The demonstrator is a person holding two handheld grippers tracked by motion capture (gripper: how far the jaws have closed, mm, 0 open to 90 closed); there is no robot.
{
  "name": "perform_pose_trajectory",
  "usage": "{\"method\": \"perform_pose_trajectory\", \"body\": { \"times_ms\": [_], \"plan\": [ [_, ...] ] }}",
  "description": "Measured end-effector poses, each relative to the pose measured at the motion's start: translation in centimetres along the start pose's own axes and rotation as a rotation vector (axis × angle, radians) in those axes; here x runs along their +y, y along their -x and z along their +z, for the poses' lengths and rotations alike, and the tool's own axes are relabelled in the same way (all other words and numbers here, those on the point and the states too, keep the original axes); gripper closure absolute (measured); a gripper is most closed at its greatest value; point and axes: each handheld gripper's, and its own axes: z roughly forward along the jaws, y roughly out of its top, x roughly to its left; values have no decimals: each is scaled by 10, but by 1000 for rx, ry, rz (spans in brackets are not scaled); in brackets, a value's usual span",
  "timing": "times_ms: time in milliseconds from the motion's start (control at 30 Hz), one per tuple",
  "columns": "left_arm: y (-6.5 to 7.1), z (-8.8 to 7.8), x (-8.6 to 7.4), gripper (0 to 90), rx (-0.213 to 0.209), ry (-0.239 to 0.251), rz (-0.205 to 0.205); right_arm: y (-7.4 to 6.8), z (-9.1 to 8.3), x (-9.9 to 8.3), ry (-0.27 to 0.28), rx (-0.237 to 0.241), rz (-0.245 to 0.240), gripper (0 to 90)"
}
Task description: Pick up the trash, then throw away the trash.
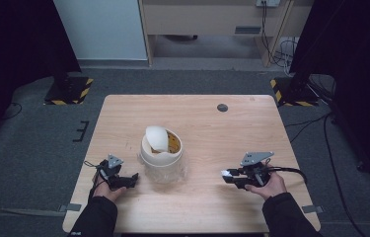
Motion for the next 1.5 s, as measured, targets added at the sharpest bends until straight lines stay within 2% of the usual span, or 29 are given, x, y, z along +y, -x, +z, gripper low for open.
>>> {"method": "perform_pose_trajectory", "body": {
  "times_ms": [33,100,167,200,233,567,600,1067,1100,1367,1500],
  "plan": [
    [0,0,0,0,0,0,0,2,-4,2,25,-6,6,657],
    [0,0,0,0,0,0,0,2,-7,3,37,-12,4,656],
    [0,0,0,0,0,0,0,2,-13,9,87,-24,6,655],
    [0,0,0,0,0,0,0,2,-13,9,87,-24,6,655],
    [0,0,0,0,0,0,0,2,-17,13,120,-31,14,654],
    [0,0,0,0,0,0,0,7,-31,21,214,-45,46,647],
    [0,0,0,0,0,0,0,8,-34,22,236,-53,45,645],
    [0,0,0,0,0,0,0,8,-49,45,331,-69,33,648],
    [0,0,0,0,0,0,0,7,-51,50,351,-67,33,650],
    [0,0,0,0,0,0,1,6,-54,74,400,-65,8,650],
    [0,0,0,0,0,0,1,6,-54,84,410,-63,-4,650]
  ]
}}
